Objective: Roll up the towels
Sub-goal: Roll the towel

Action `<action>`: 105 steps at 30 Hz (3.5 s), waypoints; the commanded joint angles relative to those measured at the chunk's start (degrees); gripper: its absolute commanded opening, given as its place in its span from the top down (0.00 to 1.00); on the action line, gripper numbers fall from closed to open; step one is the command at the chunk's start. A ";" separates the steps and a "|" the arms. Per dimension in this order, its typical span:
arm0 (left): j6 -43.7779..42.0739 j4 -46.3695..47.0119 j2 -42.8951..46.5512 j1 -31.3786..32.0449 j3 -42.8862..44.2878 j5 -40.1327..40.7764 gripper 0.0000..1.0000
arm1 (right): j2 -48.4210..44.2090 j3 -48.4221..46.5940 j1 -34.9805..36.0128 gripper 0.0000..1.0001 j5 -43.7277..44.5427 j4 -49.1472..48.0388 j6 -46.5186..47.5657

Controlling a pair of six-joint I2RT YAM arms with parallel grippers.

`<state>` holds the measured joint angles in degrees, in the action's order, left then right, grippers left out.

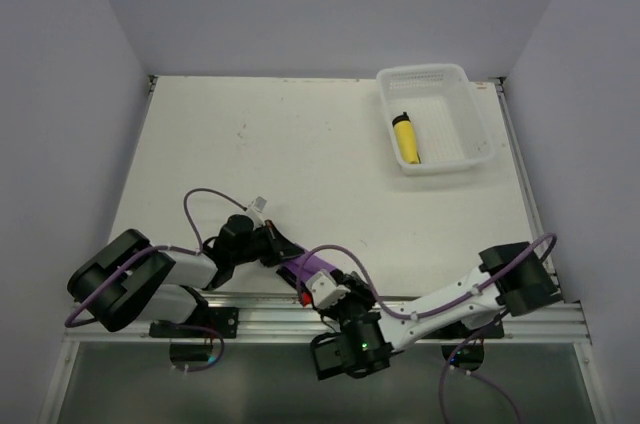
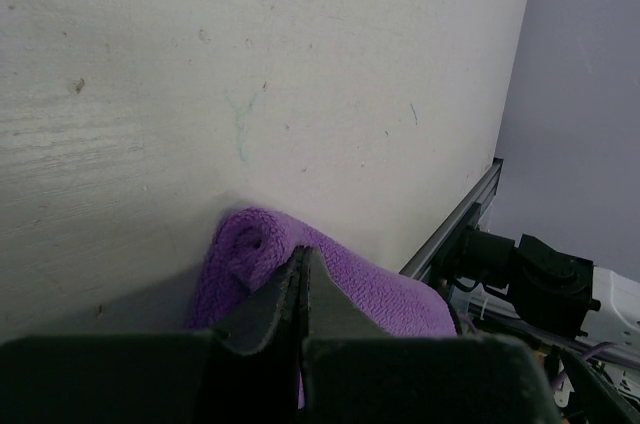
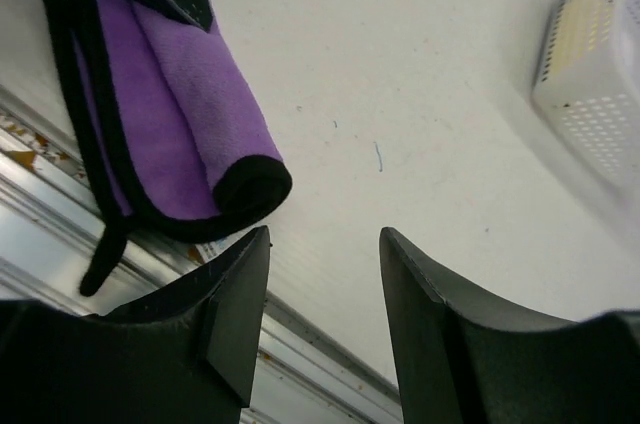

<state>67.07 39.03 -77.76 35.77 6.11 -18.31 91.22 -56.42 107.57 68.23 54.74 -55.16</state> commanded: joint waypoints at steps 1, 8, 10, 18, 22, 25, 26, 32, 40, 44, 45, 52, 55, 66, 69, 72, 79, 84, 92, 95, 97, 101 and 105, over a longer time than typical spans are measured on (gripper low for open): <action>-1.94 -7.91 -1.35 -0.09 -2.24 5.74 1.00 | -7.27 2.37 0.01 0.48 -4.68 -13.69 5.93; -2.29 -8.61 -1.43 -0.26 -1.71 5.56 1.00 | -27.20 14.19 -9.00 0.45 -13.01 -30.06 10.23; -2.55 -8.61 -1.35 -0.17 -1.80 5.74 1.00 | -37.13 19.31 -15.16 0.44 -23.90 -38.43 10.86; -2.82 -7.38 -1.35 -0.17 -2.15 5.47 1.00 | -40.78 28.03 -46.03 0.31 -56.94 -45.76 7.09; -3.00 -7.21 -0.99 -0.17 -2.15 5.30 1.00 | -31.65 28.30 -50.61 0.31 -66.45 -53.57 3.32; -3.34 -7.21 -1.08 -0.26 -1.80 4.95 1.00 | -25.40 31.18 -54.74 0.33 -75.05 -63.47 -1.59; -3.35 -7.30 -1.08 -0.26 -1.80 4.95 1.00 | -22.87 32.59 -56.83 0.33 -79.61 -67.62 -3.10; -3.79 -6.95 -0.99 -0.26 -1.80 4.42 0.99 | -14.94 33.13 -59.23 0.33 -86.85 -77.84 -6.62; -3.96 -6.68 -1.08 -0.26 -1.36 3.98 0.99 | -3.00 33.93 -59.84 0.34 -95.37 -94.80 -15.94; -4.23 -7.38 -0.82 -0.35 -1.19 3.89 0.99 | 0.09 33.31 -59.84 0.39 -96.00 -92.89 -14.81; -4.31 -7.56 -0.56 -0.35 -1.01 3.89 0.99 | 0.45 33.31 -59.84 0.41 -96.00 -92.28 -14.02; -4.84 -8.44 -0.55 -0.87 -0.48 3.72 0.99 | 2.29 34.27 -59.93 0.44 -96.88 -89.80 -9.35; -4.84 -8.96 -0.20 -0.96 -0.40 3.80 0.99 | 7.29 36.11 -59.93 0.47 -99.95 -98.72 -11.98; -6.07 -13.36 2.61 -1.32 1.10 4.94 0.99 | 9.88 38.93 -59.93 0.57 -100.84 -105.40 -8.49; -6.16 -14.50 3.31 -1.40 2.06 5.12 0.99 | 3.73 37.19 -59.76 0.62 -96.90 -93.38 -2.16; -6.25 -15.73 4.63 -1.49 2.68 5.30 0.99 | -0.68 34.99 -58.71 0.66 -94.51 -83.53 3.29; -8.71 -22.85 8.85 -1.67 8.12 8.20 0.98 | -4.56 30.50 -54.93 0.84 -90.11 -72.23 10.59; -9.94 -26.19 11.13 -2.28 10.59 8.81 0.98 | -7.54 29.01 -50.19 0.90 -82.66 -68.47 13.48; -10.38 -29.88 15.88 -2.37 13.31 9.69 0.98 | -17.65 25.14 -35.61 1.00 -58.41 -55.90 22.36; -10.20 -29.45 15.88 -2.37 13.49 9.69 0.98 | -18.36 23.82 -32.61 1.00 -51.37 -52.83 23.69; -10.20 -29.36 15.71 -2.46 14.02 9.60 0.98 | -17.75 22.85 -31.29 1.00 -46.03 -51.41 24.30; -10.12 -28.13 14.74 -2.37 14.72 9.08 0.98 | -16.78 20.75 -28.48 1.00 -37.59 -48.86 25.36; -9.94 -26.72 13.25 -2.37 15.77 8.38 0.98 | -15.99 19.69 -26.45 1.00 -29.66 -48.41 26.41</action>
<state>57.89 10.24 -63.68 33.76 19.31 -9.61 74.50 -34.17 79.85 26.94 4.47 -30.79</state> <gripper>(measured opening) 0.020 0.165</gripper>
